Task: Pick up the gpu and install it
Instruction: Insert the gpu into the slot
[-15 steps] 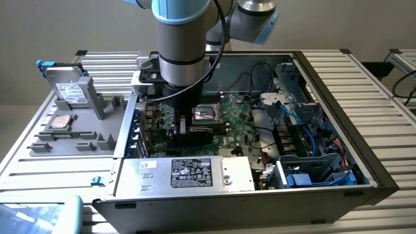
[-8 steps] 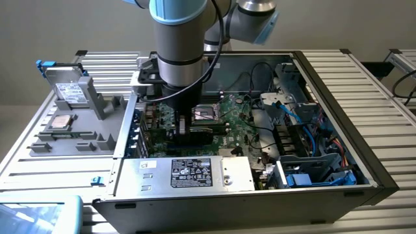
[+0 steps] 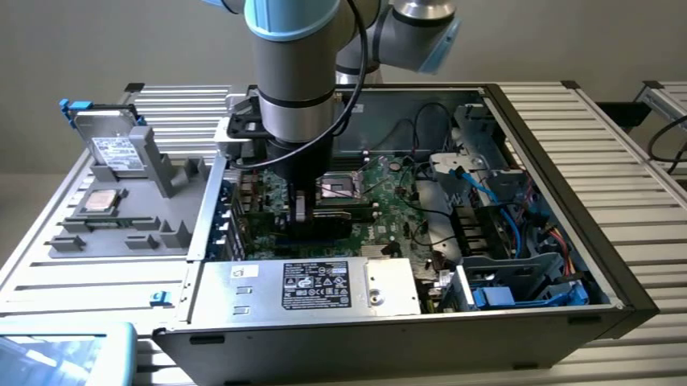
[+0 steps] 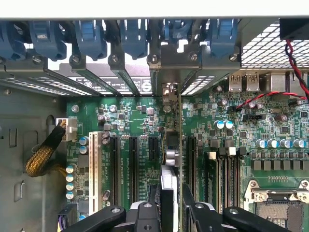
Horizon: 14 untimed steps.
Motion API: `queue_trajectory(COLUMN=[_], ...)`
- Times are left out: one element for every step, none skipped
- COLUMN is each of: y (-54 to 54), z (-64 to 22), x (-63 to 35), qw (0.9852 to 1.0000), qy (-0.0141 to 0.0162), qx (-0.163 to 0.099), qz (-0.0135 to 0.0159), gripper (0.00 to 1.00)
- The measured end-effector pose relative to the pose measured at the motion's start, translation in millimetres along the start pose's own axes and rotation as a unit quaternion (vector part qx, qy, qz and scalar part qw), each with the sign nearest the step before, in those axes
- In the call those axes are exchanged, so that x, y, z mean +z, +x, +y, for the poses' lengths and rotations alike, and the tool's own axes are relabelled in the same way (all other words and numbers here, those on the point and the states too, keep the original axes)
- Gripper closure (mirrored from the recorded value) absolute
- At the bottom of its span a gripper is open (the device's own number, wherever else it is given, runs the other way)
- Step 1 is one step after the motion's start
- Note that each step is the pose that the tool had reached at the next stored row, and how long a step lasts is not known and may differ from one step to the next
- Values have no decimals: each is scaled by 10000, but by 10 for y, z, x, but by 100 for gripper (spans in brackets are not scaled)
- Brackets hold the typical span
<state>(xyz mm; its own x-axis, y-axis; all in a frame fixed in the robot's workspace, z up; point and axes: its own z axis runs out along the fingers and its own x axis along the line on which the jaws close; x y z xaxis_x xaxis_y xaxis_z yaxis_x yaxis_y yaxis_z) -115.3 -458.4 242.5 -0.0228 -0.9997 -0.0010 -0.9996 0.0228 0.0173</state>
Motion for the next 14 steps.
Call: queue_trajectory(y=[0, 0, 0, 0, 0, 0, 0, 0, -1, 0, 0, 0, 0, -1], z=[-1, -1, -3, -5, -8, -10, -11, -13, -21, -26, -27, -28, -29, -29], x=[0, 0, 0, 0, 0, 0, -1, -1, -1, -1, -1, -1, -1, -1], qw=[10000, 10000, 10000, 10000, 10000, 10000, 10000, 10000, 10000, 10000, 10000, 10000, 10000, 10000], qy=[0, 0, -1, -1, -1, -1, -1, -1, -3, -5, -4, -3, -3, -3], qx=[1, 1, 0, 0, 0, 0, 1, 1, 0, 0, 0, 0, 0, 0], qz=[0, 0, 0, 0, 1, 0, 0, 1, 0, 0, 1, 0, 0, 0], gripper=[72, 72, 72, 72, 72, 72, 72, 72, 72, 72, 72, 72, 72, 72])
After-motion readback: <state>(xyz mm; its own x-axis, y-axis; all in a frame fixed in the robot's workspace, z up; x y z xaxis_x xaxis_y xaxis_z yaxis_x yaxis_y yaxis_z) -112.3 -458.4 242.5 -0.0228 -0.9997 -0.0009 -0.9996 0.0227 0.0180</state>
